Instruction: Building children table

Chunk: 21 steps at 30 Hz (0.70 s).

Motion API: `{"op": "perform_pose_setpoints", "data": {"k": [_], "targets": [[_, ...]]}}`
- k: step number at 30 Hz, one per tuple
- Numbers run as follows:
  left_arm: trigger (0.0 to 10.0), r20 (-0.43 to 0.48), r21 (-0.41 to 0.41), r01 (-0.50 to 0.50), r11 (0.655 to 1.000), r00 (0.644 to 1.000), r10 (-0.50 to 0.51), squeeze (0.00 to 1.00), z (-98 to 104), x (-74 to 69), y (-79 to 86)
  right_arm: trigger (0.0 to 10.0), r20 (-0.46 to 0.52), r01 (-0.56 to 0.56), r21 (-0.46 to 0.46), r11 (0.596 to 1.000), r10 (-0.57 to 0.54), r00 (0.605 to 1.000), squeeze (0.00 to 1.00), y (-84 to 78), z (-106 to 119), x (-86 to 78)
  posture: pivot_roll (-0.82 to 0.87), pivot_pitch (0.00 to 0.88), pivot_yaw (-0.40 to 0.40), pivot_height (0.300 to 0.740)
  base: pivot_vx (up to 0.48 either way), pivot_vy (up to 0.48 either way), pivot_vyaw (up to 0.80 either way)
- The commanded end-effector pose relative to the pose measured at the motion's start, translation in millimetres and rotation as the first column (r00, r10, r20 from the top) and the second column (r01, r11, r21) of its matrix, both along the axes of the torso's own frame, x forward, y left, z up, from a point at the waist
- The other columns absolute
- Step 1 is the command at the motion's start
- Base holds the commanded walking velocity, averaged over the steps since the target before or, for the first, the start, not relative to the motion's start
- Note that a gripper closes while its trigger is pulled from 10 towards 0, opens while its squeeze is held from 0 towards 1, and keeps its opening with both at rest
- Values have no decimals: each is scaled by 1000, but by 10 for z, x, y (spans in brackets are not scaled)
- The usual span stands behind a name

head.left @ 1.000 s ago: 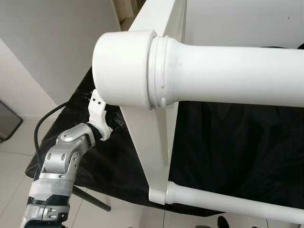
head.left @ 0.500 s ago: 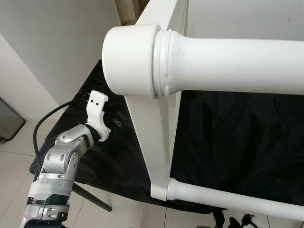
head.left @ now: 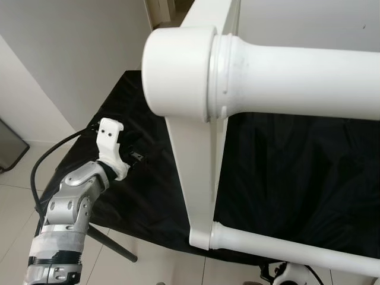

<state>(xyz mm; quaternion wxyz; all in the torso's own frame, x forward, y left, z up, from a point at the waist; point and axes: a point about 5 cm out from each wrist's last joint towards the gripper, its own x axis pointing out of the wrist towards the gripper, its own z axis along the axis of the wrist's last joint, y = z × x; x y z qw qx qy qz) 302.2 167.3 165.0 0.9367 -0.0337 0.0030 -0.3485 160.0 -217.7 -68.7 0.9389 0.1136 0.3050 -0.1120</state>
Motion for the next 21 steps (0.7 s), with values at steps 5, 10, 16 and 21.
{"op": "perform_pose_setpoints", "data": {"k": [5,10,16,21], "targets": [[10000,22,-23,-129,991,991,130,0,17,10,89,10000,-5,-83,-45,996,82,997,0,49,11,161,-79,0,103,740,0,0,0],[10000,4,-21,-161,987,987,161,0,-25,19,98,10000,-51,-112,-65,992,109,993,0,72,-31,133,-65,2,77,740,0,0,0],[10000,-14,-33,-177,984,984,176,0,-66,16,91,10000,-102,-125,-79,989,116,988,0,51,-81,56,-64,2,73,740,0,0,0],[10000,-12,-52,-181,982,983,181,0,-85,9,67,10000,-136,-145,-86,986,132,982,0,50,-114,12,-56,2,55,740,0,0,0]]}}
